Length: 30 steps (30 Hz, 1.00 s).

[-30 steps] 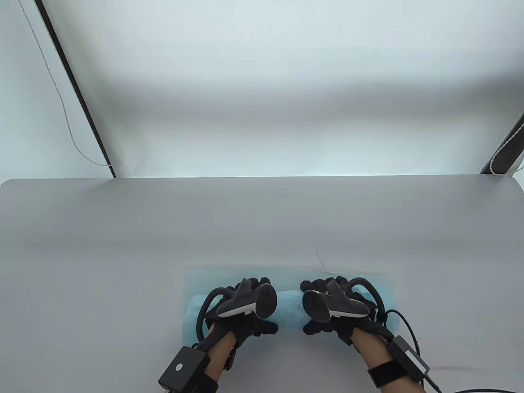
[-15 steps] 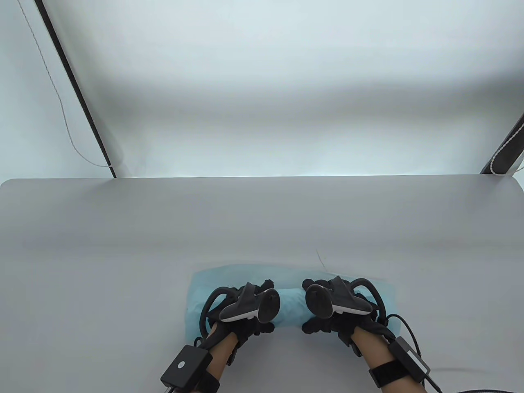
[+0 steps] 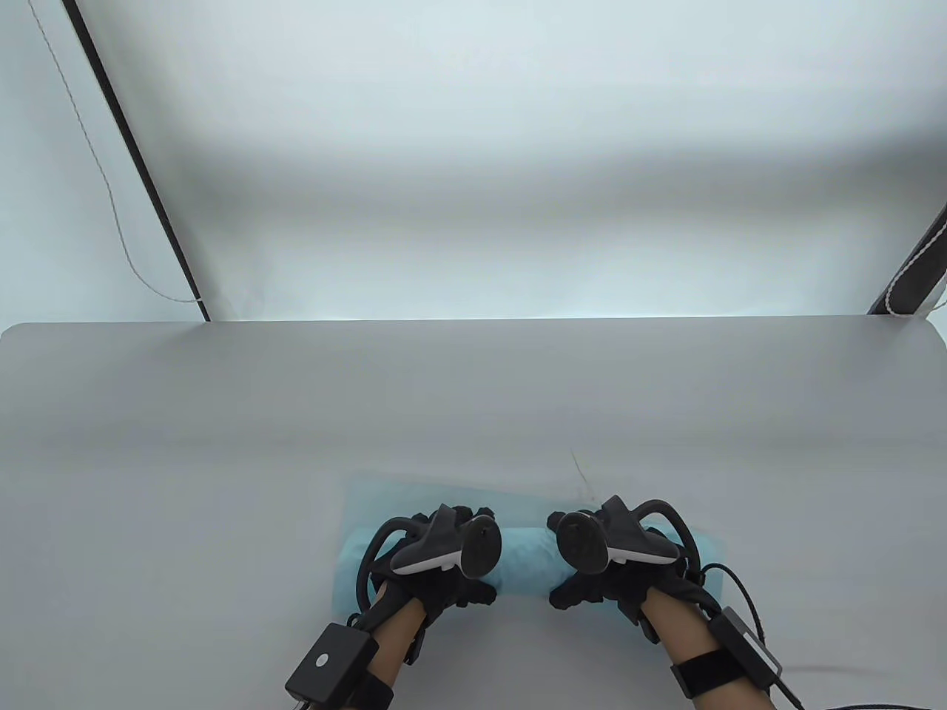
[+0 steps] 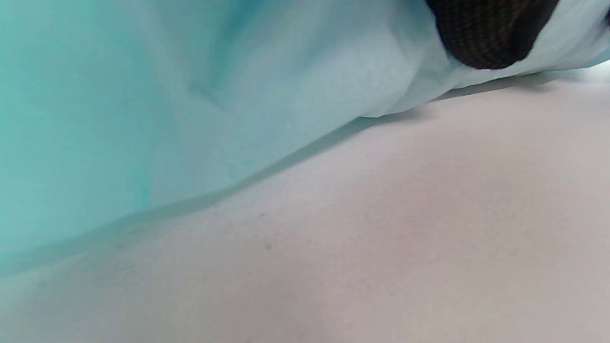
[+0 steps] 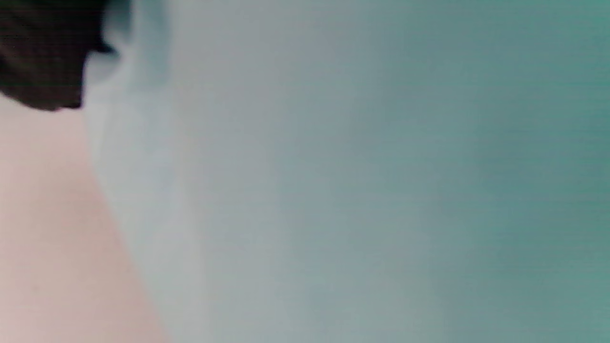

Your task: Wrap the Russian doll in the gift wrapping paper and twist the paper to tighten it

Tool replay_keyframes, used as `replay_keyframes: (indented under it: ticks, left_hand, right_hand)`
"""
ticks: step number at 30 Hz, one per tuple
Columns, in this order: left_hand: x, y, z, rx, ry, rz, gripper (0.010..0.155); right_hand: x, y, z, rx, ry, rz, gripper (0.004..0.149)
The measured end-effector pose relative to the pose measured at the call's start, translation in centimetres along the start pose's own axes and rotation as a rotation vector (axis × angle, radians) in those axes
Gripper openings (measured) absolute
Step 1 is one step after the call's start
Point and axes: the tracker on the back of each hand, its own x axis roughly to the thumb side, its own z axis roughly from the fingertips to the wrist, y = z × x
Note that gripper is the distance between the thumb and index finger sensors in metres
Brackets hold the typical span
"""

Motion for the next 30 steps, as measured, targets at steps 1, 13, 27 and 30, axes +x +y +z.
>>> replay_keyframes:
  ticks: [1, 13, 27, 30]
  left_hand:
    - [0.3, 0.0, 0.0, 0.015, -0.01, -0.022, 0.109]
    - [0.8, 0.7, -0.5, 0.116, -0.056, -0.048, 0.105]
    - [0.3, 0.7, 0.1, -0.06, -0.017, 0.021, 0.105]
    - [1.4, 0.8, 0.2, -0.015, 0.02, -0.209, 0.109]
  right_hand:
    - [-0.1, 0.1, 0.0, 0.005, 0.003, -0.018, 0.107]
    - [-0.1, 0.2, 0.2, 0.004, -0.001, -0.032, 0.111]
    - [1.2, 0.2, 0.2, -0.044, -0.035, 0.139, 0.108]
    - [0.7, 0.1, -0.1, 0.009, 0.0, 0.071, 0.108]
